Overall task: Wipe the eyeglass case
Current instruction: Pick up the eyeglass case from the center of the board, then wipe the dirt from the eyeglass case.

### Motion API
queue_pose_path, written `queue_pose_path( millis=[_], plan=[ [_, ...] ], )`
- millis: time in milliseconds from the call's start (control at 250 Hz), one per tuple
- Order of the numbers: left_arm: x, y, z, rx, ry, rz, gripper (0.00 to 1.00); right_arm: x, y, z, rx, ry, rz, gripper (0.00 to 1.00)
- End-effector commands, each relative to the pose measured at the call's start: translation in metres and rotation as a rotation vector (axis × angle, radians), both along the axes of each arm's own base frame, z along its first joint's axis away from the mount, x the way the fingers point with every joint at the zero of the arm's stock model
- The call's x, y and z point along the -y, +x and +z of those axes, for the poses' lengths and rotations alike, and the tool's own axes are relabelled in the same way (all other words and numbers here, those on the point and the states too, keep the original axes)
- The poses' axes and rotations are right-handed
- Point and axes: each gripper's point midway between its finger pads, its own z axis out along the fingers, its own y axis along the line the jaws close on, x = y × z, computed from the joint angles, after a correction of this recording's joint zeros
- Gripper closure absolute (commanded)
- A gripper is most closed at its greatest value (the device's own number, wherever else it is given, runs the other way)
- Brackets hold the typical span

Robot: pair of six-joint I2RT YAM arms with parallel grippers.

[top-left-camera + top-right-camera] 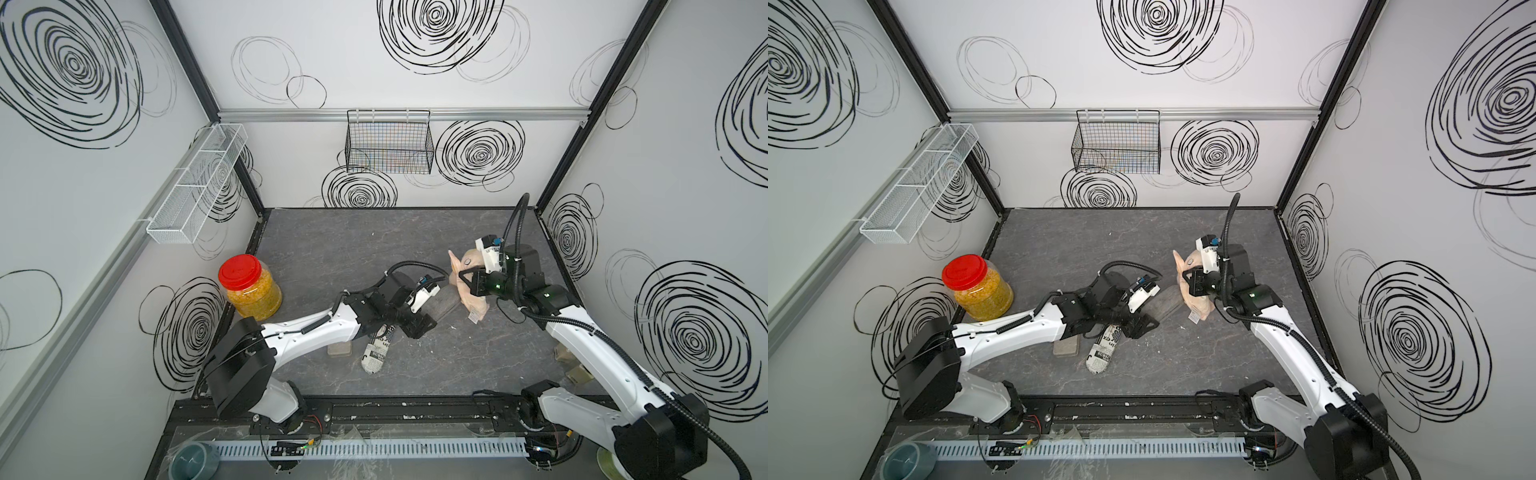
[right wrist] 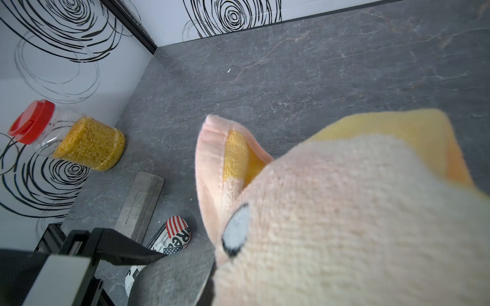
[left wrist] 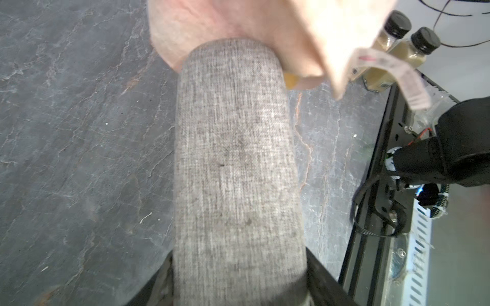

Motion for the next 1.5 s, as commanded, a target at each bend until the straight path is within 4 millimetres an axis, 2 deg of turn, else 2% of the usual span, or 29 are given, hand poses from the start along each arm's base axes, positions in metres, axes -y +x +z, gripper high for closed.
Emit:
queue_pose_path(
  millis=[0, 96, 212, 368, 463, 559, 603, 647, 771, 923, 995, 1051, 1123, 1175, 1227, 1291, 1335, 1402, 1494],
  plan=[
    [0.016, -0.003, 0.029, 0.073, -0.102, -0.014, 0.36, -0.023, 0.002, 0.018, 0.067, 0.046, 0.103, 1.0],
    [0.022, -0.005, 0.031, 0.1, -0.103, -0.011, 0.37, -0.047, -0.012, 0.011, 0.022, 0.089, 0.192, 1.0],
    [0.022, -0.002, 0.038, 0.149, -0.109, 0.016, 0.4, -0.071, -0.038, 0.006, -0.057, 0.179, 0.298, 1.0],
    [0.017, 0.004, 0.042, 0.19, -0.113, 0.057, 0.42, -0.081, -0.058, 0.01, -0.07, 0.236, 0.382, 1.0],
    [0.014, 0.007, 0.044, 0.216, -0.109, 0.089, 0.43, -0.065, -0.047, -0.011, -0.127, 0.174, 0.274, 1.0],
    [0.01, 0.007, 0.045, 0.237, -0.104, 0.112, 0.43, -0.028, -0.025, -0.024, -0.188, 0.094, 0.089, 1.0],
    [0.009, 0.007, 0.044, 0.243, -0.095, 0.119, 0.43, -0.014, -0.017, -0.026, -0.197, 0.077, 0.035, 1.0],
    [0.008, 0.008, 0.042, 0.244, -0.091, 0.127, 0.43, -0.012, -0.015, -0.023, -0.184, 0.07, 0.032, 1.0],
    [0.009, 0.011, 0.039, 0.241, -0.092, 0.144, 0.43, -0.039, -0.028, -0.012, -0.139, 0.143, 0.176, 1.0],
    [0.01, 0.016, 0.041, 0.252, -0.103, 0.173, 0.44, -0.082, -0.068, -0.003, -0.167, 0.237, 0.404, 1.0],
    [0.01, 0.017, 0.044, 0.259, -0.108, 0.178, 0.44, -0.09, -0.082, -0.004, -0.203, 0.263, 0.456, 1.0],
    [0.009, 0.019, 0.046, 0.266, -0.112, 0.188, 0.44, -0.086, -0.082, -0.014, -0.237, 0.243, 0.423, 1.0],
    [0.009, 0.019, 0.051, 0.275, -0.128, 0.193, 0.44, -0.072, -0.071, -0.031, -0.256, 0.184, 0.325, 1.0],
    [0.01, 0.02, 0.057, 0.281, -0.144, 0.195, 0.45, -0.053, -0.056, -0.04, -0.266, 0.149, 0.218, 1.0],
    [0.008, 0.018, 0.055, 0.279, -0.139, 0.19, 0.45, -0.03, -0.039, -0.046, -0.275, 0.126, 0.101, 1.0],
    [0.007, 0.017, 0.056, 0.28, -0.14, 0.19, 0.45, -0.002, -0.021, -0.046, -0.264, 0.098, -0.034, 1.0],
    [0.006, 0.016, 0.056, 0.281, -0.139, 0.189, 0.45, 0.01, -0.013, -0.043, -0.236, 0.078, -0.083, 1.0],
    [0.005, 0.015, 0.055, 0.278, -0.14, 0.193, 0.45, 0.008, -0.01, -0.038, -0.189, 0.08, -0.06, 1.0],
    [0.004, 0.016, 0.055, 0.277, -0.139, 0.197, 0.45, -0.022, -0.024, -0.025, -0.188, 0.186, 0.095, 0.99]
  ],
)
